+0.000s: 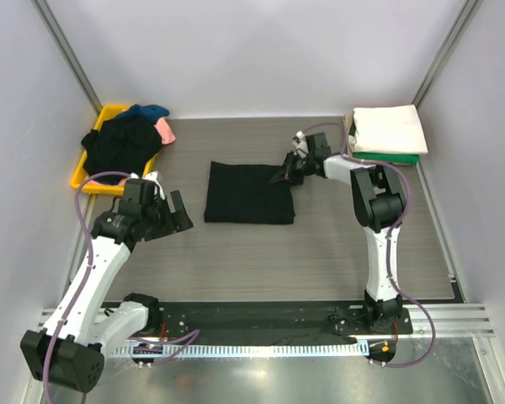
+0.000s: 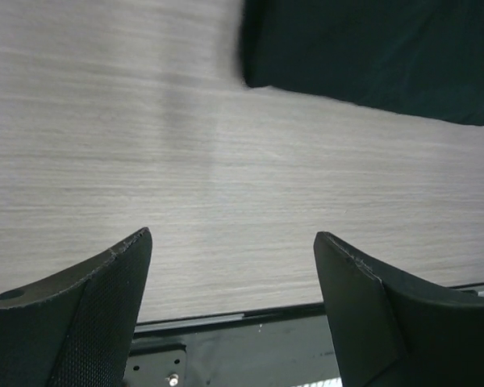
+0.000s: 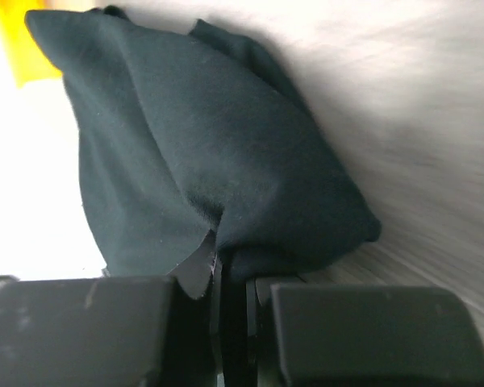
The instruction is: Fold and stack the t-shirts
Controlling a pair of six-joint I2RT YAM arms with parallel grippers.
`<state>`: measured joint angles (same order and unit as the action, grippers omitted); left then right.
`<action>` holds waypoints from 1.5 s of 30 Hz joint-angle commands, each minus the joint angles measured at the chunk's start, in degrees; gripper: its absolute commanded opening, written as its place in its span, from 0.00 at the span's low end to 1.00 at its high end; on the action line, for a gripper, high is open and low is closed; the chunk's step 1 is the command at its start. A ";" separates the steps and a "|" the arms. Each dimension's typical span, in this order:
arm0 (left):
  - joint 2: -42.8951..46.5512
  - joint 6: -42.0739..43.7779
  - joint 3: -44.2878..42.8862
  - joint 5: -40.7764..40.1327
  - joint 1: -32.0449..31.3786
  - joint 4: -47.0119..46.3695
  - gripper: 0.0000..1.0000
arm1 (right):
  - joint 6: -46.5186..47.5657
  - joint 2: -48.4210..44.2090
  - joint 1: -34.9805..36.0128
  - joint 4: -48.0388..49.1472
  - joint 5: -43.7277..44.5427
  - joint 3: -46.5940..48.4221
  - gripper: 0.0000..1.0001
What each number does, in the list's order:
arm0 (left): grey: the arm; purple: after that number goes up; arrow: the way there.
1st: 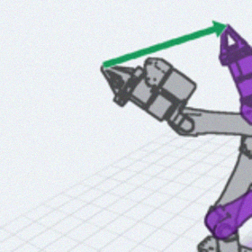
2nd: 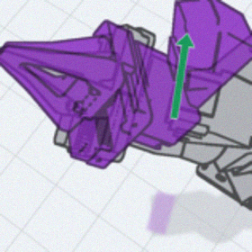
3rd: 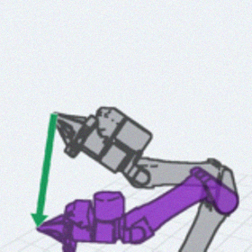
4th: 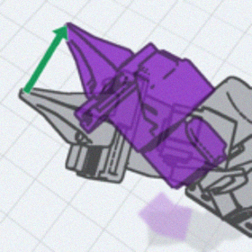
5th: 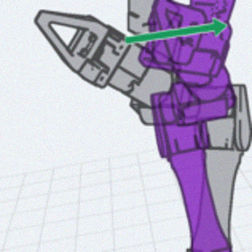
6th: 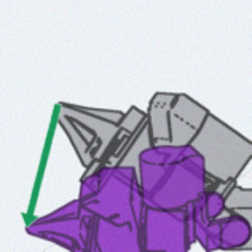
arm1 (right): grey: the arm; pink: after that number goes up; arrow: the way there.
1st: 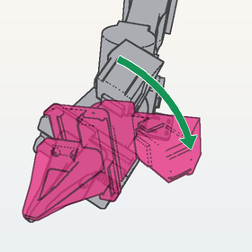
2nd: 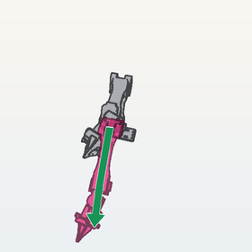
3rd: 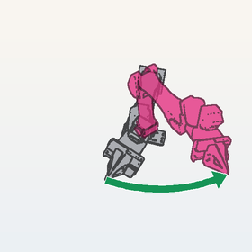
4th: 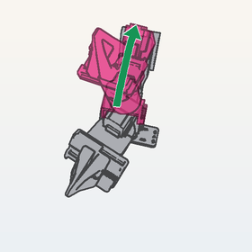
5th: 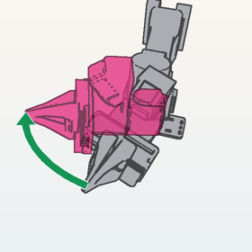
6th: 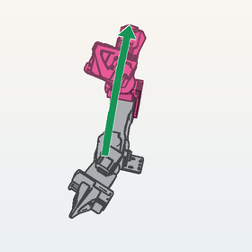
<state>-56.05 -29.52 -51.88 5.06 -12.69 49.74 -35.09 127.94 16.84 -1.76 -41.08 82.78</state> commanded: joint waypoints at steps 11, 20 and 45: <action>4.28 0.25 1.07 -3.13 0.12 -4.12 0.82 | 32.79 -7.71 -12.35 -41.90 27.80 28.47 0.01; 2.53 0.43 1.08 -2.25 0.12 -4.38 0.82 | 39.21 -6.83 -16.05 -46.39 27.63 42.44 0.01; -2.22 0.60 1.08 -0.75 0.21 -4.47 0.80 | 52.31 -9.72 -20.79 -54.40 26.13 64.00 0.01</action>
<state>-58.28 -29.52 -50.74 3.16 -12.67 46.94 14.66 124.64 -3.55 -58.41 -15.75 143.81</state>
